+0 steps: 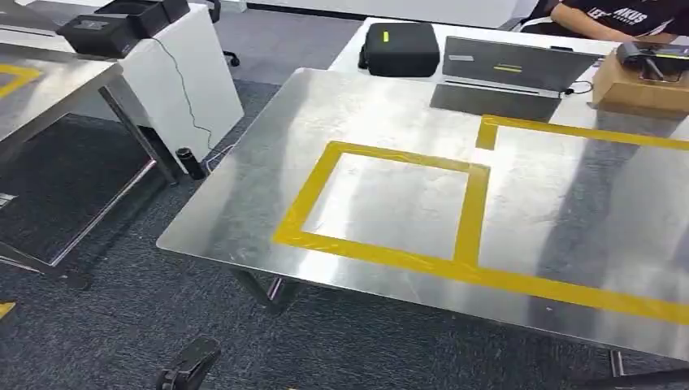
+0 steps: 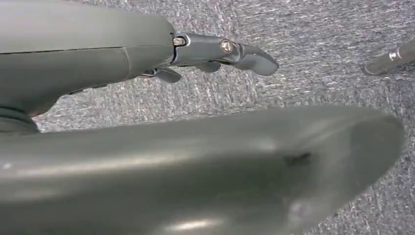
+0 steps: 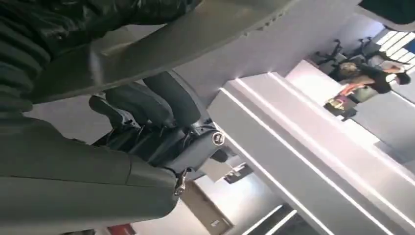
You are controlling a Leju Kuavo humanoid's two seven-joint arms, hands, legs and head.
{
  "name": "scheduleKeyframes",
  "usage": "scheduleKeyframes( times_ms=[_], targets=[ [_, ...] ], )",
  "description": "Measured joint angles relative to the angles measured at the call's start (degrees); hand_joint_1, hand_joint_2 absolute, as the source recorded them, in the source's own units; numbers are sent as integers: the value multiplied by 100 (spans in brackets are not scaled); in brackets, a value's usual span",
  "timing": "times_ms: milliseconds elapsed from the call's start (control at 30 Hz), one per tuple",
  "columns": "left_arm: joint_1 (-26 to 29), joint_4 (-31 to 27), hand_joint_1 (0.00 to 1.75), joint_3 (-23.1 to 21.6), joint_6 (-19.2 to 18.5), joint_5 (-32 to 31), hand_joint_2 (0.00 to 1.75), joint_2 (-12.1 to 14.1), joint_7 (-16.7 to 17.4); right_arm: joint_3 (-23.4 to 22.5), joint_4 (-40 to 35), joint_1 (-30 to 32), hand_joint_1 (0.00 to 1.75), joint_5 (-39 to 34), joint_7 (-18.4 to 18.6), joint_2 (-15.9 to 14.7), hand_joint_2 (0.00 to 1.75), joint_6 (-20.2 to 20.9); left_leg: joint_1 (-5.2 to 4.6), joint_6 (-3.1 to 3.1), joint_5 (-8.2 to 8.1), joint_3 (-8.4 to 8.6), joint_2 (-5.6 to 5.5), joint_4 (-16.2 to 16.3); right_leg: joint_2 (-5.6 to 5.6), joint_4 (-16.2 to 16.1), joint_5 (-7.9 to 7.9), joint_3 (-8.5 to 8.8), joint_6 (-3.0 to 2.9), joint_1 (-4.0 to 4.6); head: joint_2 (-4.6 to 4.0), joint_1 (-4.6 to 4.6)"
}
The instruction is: Take the parts from the cabinet and place them on the table.
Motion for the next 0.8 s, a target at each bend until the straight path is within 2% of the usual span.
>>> scheduleKeyframes(
  times_ms=[200,533,667,800],
  targets=[
    [1,0,0,0,0,0,0,0,0,155,413,-266,175,22,0,-144,175,0,0,3,2,0,0,0,0,0,0,0,0,0,0,-2],
    [0,0,0,0,0,-2,0,0,7,264,598,-378,175,50,2,-214,175,-9,1,3,2,0,0,0,1,0,0,1,0,1,0,0],
    [-3,0,0,0,0,-33,0,-2,24,448,773,-656,175,567,263,-214,175,-190,0,3,2,0,2,0,5,1,1,2,1,0,0,0],
    [-42,0,0,0,-9,-44,0,-37,85,962,1381,-1296,175,1301,328,-164,175,-470,1,9,7,3,8,0,11,1,5,5,6,1,0,0]
  ],
)
